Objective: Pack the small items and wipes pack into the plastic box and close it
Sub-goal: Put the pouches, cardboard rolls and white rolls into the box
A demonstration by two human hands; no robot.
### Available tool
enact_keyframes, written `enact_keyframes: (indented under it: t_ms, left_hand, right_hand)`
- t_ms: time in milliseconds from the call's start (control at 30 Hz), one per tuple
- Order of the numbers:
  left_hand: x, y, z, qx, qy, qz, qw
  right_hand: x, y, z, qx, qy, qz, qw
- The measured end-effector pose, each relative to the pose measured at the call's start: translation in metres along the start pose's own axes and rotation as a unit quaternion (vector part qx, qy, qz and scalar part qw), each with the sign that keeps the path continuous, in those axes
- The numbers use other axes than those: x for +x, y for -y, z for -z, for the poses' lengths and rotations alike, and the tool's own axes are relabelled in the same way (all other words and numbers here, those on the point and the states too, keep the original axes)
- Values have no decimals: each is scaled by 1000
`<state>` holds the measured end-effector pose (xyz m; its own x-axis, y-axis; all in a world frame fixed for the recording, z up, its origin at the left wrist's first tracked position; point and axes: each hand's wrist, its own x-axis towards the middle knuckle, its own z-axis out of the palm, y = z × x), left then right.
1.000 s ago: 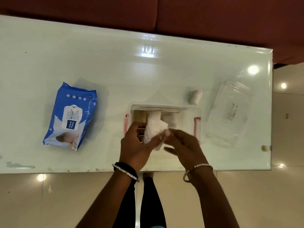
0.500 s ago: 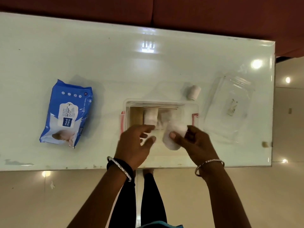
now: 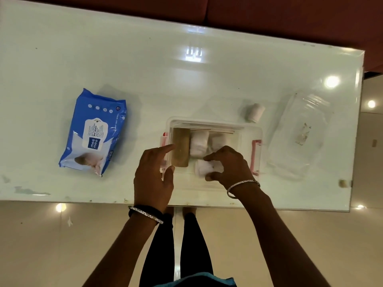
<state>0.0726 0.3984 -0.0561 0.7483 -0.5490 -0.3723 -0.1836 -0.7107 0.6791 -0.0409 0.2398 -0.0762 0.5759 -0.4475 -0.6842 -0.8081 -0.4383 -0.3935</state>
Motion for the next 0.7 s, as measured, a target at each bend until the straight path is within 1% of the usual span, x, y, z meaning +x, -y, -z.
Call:
enact_keyframes:
  t_ms: [100, 267, 333, 400, 467, 500, 567, 633, 700]
  left_hand:
    - [1, 4, 1, -7, 1, -1, 1000]
    - [2, 9, 4, -34, 26, -2, 999]
    - [3, 10, 4, -44, 32, -3, 999]
    - [4, 12, 5, -50, 38, -5, 998]
    - [4, 12, 5, -52, 37, -13, 998]
    - [4, 11, 6, -50, 32, -18, 998]
    - [2, 8, 7, -45, 5, -26, 999]
    - [4, 3, 10, -30, -37, -36, 998]
    - [10, -2, 12, -14, -70, -58, 996]
  right_hand:
    - [-3, 1, -11, 36, -32, 1, 999]
    - [-3, 5, -17, 101, -80, -53, 990]
    - [-1, 4, -15, 120, -90, -61, 987]
    - [-1, 3, -11, 104, -71, -59, 990]
    - [-5, 4, -5, 58, -64, -50, 995]
    - [-7, 5, -2, 48, -90, -39, 994]
    - [-12, 9, 9, 86, -196, -18, 977]
    - [-16, 9, 25, 142, -311, -20, 939]
    - [-13, 3, 43, 180, -395, -45, 900]
